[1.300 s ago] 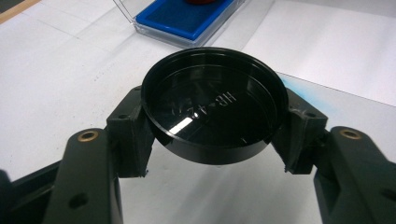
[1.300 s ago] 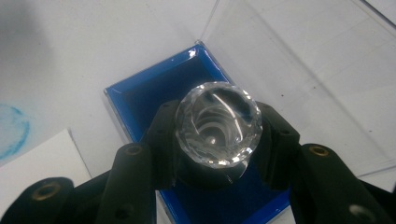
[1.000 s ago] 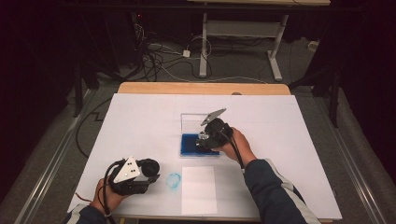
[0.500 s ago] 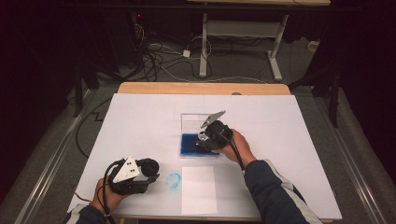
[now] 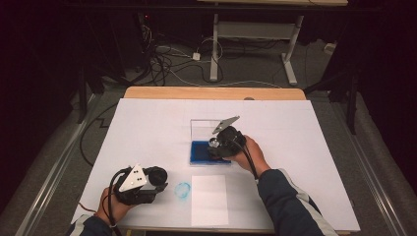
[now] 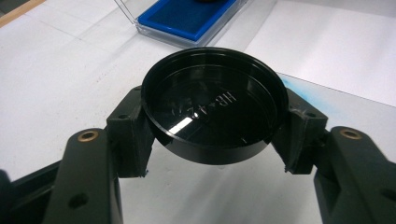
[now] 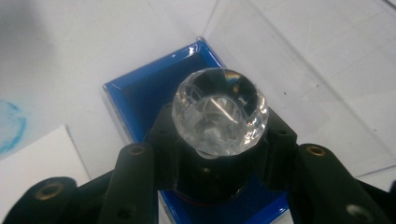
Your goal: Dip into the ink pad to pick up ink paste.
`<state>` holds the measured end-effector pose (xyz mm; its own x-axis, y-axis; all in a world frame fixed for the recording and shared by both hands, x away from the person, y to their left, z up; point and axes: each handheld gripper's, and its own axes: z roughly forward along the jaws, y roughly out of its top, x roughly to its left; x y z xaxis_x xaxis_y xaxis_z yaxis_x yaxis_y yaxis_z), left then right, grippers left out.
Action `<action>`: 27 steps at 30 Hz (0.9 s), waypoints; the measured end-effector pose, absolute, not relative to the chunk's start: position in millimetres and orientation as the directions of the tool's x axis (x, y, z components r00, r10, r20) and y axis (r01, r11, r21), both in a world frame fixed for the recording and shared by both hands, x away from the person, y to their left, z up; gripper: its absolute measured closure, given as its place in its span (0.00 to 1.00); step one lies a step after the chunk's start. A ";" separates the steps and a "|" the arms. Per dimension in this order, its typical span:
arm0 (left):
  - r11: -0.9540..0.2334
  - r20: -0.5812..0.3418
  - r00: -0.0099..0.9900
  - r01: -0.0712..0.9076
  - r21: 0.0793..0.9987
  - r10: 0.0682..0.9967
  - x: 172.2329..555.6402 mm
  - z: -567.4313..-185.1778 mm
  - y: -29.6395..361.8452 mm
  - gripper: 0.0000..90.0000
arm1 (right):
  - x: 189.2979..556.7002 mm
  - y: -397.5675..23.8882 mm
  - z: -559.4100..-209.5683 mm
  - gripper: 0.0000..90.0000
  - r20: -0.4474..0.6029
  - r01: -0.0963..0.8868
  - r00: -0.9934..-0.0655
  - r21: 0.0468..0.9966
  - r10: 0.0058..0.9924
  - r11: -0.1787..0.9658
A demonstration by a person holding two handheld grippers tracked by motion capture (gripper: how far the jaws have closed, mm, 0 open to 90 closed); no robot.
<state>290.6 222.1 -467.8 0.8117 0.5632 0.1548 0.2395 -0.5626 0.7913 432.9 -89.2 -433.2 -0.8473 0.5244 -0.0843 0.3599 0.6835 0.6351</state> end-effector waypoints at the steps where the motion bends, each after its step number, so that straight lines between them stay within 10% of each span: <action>1: -0.563 0.155 0.812 0.239 0.791 0.563 290.5 -467.8 221.9 0.41 | 432.2 -89.5 -432.2 0.63 -0.077 0.360 -0.849 0.641 0.523 0.678; 27: -0.561 0.149 0.812 0.245 0.791 0.564 290.4 -468.3 221.0 0.41 | 426.1 -94.2 -408.5 0.62 -0.110 0.337 -0.835 0.671 0.538 0.661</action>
<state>290.4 221.0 -468.3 0.8121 0.5641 0.1491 0.2448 -0.5614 0.7905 426.1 -94.2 -408.5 -0.8354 0.5384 -0.1103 0.3373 0.6606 0.6707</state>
